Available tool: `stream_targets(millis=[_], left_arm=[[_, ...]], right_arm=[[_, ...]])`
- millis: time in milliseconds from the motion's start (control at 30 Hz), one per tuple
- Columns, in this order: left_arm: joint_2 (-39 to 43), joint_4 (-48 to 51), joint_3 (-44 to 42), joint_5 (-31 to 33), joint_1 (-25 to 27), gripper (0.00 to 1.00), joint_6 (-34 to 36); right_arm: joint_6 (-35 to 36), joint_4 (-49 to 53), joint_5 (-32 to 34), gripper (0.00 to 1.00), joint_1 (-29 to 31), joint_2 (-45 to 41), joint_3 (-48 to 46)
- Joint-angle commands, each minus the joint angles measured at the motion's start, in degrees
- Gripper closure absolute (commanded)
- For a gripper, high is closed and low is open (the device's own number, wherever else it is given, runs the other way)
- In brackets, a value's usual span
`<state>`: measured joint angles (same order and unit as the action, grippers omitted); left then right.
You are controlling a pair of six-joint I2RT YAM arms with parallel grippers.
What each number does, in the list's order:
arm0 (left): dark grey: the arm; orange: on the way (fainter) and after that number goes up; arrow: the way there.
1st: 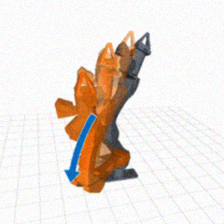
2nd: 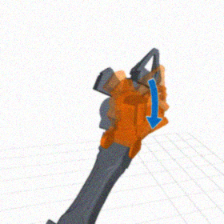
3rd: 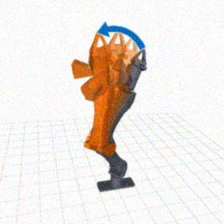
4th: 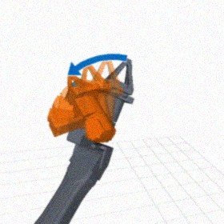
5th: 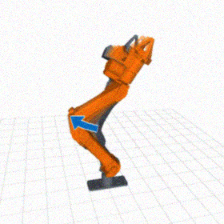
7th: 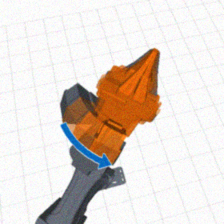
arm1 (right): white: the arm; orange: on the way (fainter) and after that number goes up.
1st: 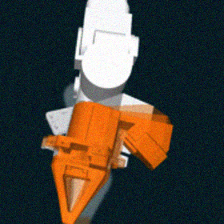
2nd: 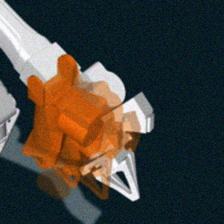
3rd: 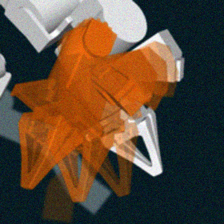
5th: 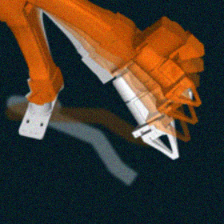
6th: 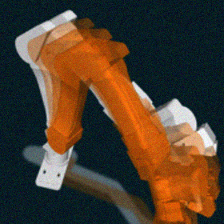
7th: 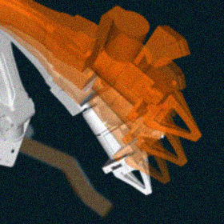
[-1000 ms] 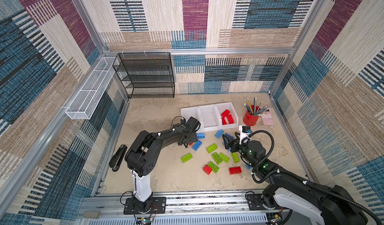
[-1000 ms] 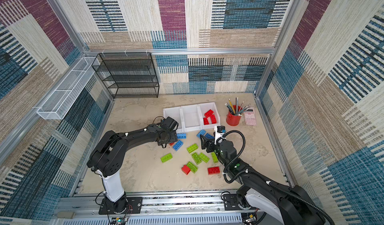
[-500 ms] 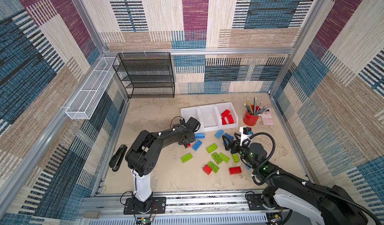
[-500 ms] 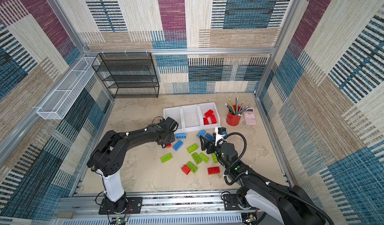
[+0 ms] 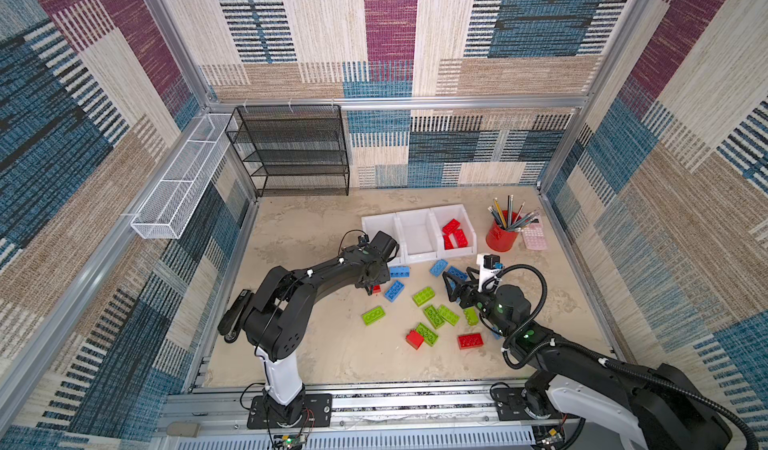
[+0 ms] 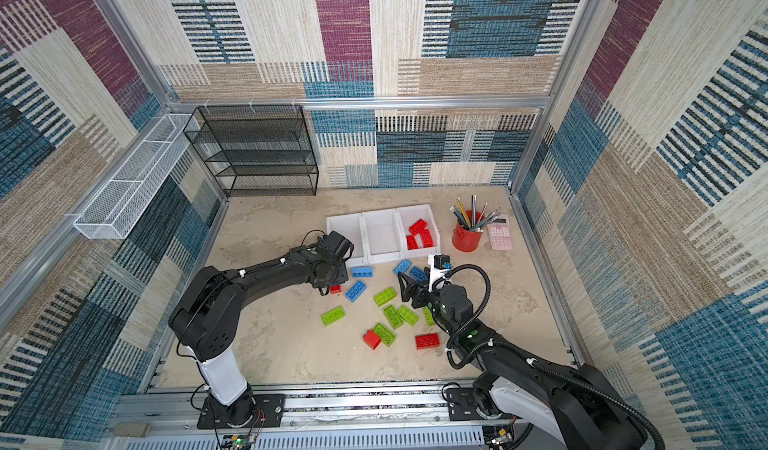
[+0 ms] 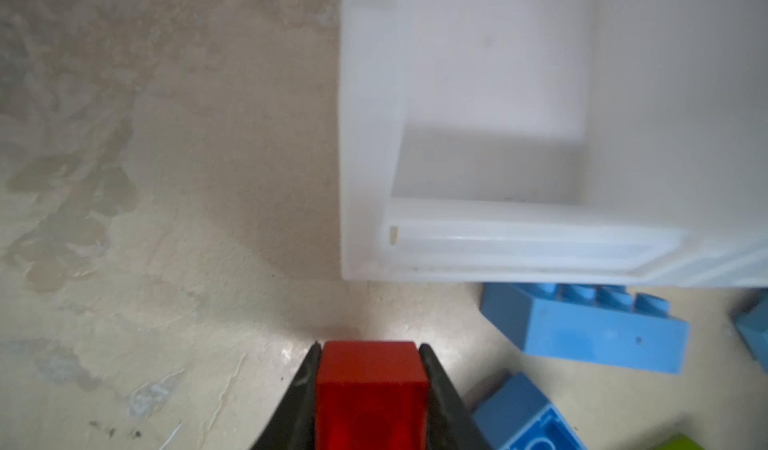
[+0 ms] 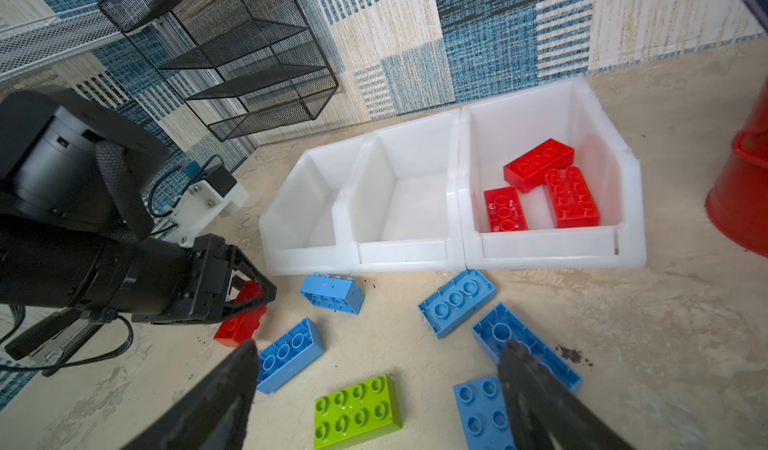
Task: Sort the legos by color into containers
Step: 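Lower the left gripper onto the red brick by the bin and close it, then carry the red brick with the left gripper into the compartment nearest the pencil cup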
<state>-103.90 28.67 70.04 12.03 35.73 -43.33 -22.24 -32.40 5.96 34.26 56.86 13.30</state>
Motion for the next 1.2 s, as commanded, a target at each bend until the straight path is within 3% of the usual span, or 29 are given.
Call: stream_targets(millis=[0,300,500,867,1167], left_arm=[[0.4,1.9,3.7,-2.5,0.0,0.73,5.5],[-5.4,4.5,20.4,-9.9,0.1,0.73,10.3],[-12.4,4.9,32.7,-14.6,0.3,0.74,9.1],[-26.0,4.1,51.8,-17.9,2.3,0.75,5.7],[-39.3,6.1,71.9,-21.9,3.6,0.74,4.7]], right_arm=[[-2.1,-3.0,-0.7,0.05,0.1,-1.0,-0.7],[-3.3,-1.8,-2.7,0.02,0.1,-2.6,0.7],[-3.1,1.3,-3.0,0.0,0.1,-5.2,1.9],[-2.3,5.8,-1.5,0.01,0.1,-22.3,0.9],[-2.1,5.7,-1.6,0.01,0.1,-22.2,0.7]])
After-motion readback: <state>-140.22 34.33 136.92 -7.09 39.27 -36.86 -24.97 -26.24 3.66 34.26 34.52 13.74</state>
